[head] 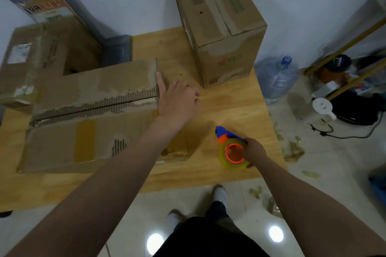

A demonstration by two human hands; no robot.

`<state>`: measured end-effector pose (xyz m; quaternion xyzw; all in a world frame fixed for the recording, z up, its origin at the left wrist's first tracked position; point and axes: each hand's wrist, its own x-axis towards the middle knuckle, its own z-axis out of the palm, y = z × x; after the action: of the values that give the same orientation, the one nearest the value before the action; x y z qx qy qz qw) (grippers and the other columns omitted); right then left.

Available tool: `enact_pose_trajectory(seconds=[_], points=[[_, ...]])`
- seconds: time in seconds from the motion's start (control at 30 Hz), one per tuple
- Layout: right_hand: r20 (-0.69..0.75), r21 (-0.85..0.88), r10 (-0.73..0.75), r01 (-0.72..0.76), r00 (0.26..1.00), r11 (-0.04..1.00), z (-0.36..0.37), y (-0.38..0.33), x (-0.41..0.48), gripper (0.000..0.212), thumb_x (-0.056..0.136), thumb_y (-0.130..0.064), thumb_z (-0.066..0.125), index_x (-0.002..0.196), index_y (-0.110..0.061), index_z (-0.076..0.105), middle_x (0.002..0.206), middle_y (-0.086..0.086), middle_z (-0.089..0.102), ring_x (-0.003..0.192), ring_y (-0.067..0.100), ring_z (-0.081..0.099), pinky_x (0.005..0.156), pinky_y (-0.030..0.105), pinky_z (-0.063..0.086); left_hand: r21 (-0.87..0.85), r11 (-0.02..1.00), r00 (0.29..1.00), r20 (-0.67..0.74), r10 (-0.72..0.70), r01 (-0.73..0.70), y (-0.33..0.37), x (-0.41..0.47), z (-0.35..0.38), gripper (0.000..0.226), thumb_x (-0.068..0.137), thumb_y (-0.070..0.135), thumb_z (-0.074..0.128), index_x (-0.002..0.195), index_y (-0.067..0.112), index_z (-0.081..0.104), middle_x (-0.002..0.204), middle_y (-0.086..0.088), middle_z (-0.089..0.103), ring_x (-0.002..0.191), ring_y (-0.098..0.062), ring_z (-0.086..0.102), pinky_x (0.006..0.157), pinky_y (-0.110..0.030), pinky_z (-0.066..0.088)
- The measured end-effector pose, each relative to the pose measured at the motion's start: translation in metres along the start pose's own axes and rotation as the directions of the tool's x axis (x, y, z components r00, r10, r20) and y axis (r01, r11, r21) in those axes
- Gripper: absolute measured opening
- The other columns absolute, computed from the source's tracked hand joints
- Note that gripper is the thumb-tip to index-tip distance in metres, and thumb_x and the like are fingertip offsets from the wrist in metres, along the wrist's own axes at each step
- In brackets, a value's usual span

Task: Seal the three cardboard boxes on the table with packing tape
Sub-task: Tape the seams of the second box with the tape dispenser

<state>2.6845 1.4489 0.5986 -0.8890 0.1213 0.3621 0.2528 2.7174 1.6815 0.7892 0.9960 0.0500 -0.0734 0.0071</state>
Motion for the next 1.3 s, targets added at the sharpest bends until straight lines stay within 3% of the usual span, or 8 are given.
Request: enact_pose_trajectory(seconds=[0.1, 0.17, 0.4, 0.6, 0.73, 0.87, 0.97, 1.3], points=[[-0.019, 0.039, 0.004, -0.003, 1.000, 0.999, -0.007, -0.007, -0.005, 0.044, 0.093, -0.015, 0.058, 0.136, -0.021, 0.061, 0.096, 0.010, 0.067, 0.056, 0.032, 0.069, 0.046, 0.041, 0.059, -0.110, 0.994, 1.000, -0.012, 0.009, -0.011, 0.000, 0.001, -0.010, 0.024, 0.099, 0.034, 0.054, 0.116, 0.037, 0.070, 0.127, 0.008, 0.063, 0.136, -0.021, 0.045, 0.121, -0.055, -0.012], [-0.040, 0.076, -0.026, 0.029, 0.999, 0.997, -0.021, -0.016, -0.011, 0.051, 0.091, -0.012, 0.061, 0.141, -0.021, 0.058, 0.105, 0.012, 0.069, 0.054, 0.031, 0.069, 0.044, 0.039, 0.058, -0.319, 0.947, 0.999, -0.018, 0.027, -0.032, -0.004, 0.002, -0.020, 0.024, 0.099, 0.026, 0.057, 0.117, 0.034, 0.071, 0.131, 0.006, 0.064, 0.132, -0.019, 0.049, 0.122, -0.042, 0.016], [-0.196, 0.486, -0.180, 0.255, 0.964, 0.836, -0.086, -0.094, -0.051, 0.066, 0.078, -0.008, 0.072, 0.141, -0.022, 0.054, 0.108, 0.008, 0.063, 0.081, 0.030, 0.070, 0.052, 0.048, 0.061, -0.733, 0.680, 0.976, -0.137, -0.167, 0.013, -0.027, 0.001, -0.051, 0.027, 0.095, 0.016, 0.058, 0.117, 0.031, 0.065, 0.109, 0.016, 0.065, 0.105, -0.007, 0.060, 0.093, -0.030, 0.051], [-0.253, 0.553, -0.408, 0.477, 0.877, 0.683, -0.141, -0.181, -0.111, 0.054, 0.084, -0.007, 0.069, 0.125, -0.022, 0.037, 0.108, 0.002, 0.057, 0.090, 0.023, 0.065, 0.057, 0.044, 0.062, -0.862, 0.502, 0.915, -0.138, -0.378, 0.077, -0.069, -0.011, -0.087, 0.015, 0.096, 0.020, 0.058, 0.104, 0.030, 0.066, 0.095, 0.017, 0.063, 0.085, 0.000, 0.059, 0.064, -0.017, 0.041], [-0.204, 0.637, -0.512, 0.511, 0.834, 0.577, -0.144, -0.225, -0.145, 0.058, 0.086, -0.002, 0.065, 0.127, -0.030, 0.035, 0.110, 0.006, 0.061, 0.081, 0.030, 0.067, 0.067, 0.060, 0.059, -0.921, 0.382, 0.904, -0.099, -0.416, 0.075, -0.109, -0.031, -0.110, 0.011, 0.099, 0.026, 0.058, 0.099, 0.032, 0.067, 0.101, 0.009, 0.071, 0.091, -0.010, 0.066, 0.075, -0.030, 0.053], [-0.305, 0.472, -0.667, 0.716, 0.680, 0.515, -0.131, -0.258, -0.172, 0.060, 0.081, 0.001, 0.069, 0.126, -0.035, 0.052, 0.106, 0.006, 0.067, 0.077, 0.018, 0.070, 0.055, 0.033, 0.057, -0.975, 0.183, 0.898, 0.033, -0.439, 0.126, -0.146, -0.052, -0.135, 0.021, 0.101, 0.034, 0.057, 0.109, 0.021, 0.071, 0.101, 0.003, 0.074, 0.084, -0.015, 0.069, 0.075, -0.035, 0.054], [-0.333, 0.332, -0.770, 0.832, 0.544, 0.444, -0.118, -0.284, -0.188, 0.059, 0.072, -0.004, 0.073, 0.120, -0.036, 0.058, 0.111, 0.003, 0.066, 0.091, 0.017, 0.067, 0.066, 0.026, 0.056, -0.981, 0.079, 0.890, 0.125, -0.438, 0.176, -0.178, -0.066, -0.153, 0.030, 0.102, 0.044, 0.053, 0.109, 0.020, 0.071, 0.098, 0.001, 0.075, 0.081, -0.018, 0.069, 0.076, -0.035, 0.052], [-0.340, 0.168, -0.854, 0.919, 0.393, 0.356, -0.080, -0.342, -0.213, 0.061, 0.071, -0.008, 0.071, 0.122, -0.038, 0.056, 0.106, 0.004, 0.066, 0.082, 0.028, 0.063, 0.072, 0.043, 0.056, -0.950, -0.016, 0.900, 0.302, -0.313, 0.313, -0.261, -0.091, -0.165, 0.069, 0.094, 0.076, 0.041, 0.107, 0.018, 0.078, 0.100, 0.002, 0.078, 0.094, -0.021, 0.071, 0.085, -0.040, 0.051]])
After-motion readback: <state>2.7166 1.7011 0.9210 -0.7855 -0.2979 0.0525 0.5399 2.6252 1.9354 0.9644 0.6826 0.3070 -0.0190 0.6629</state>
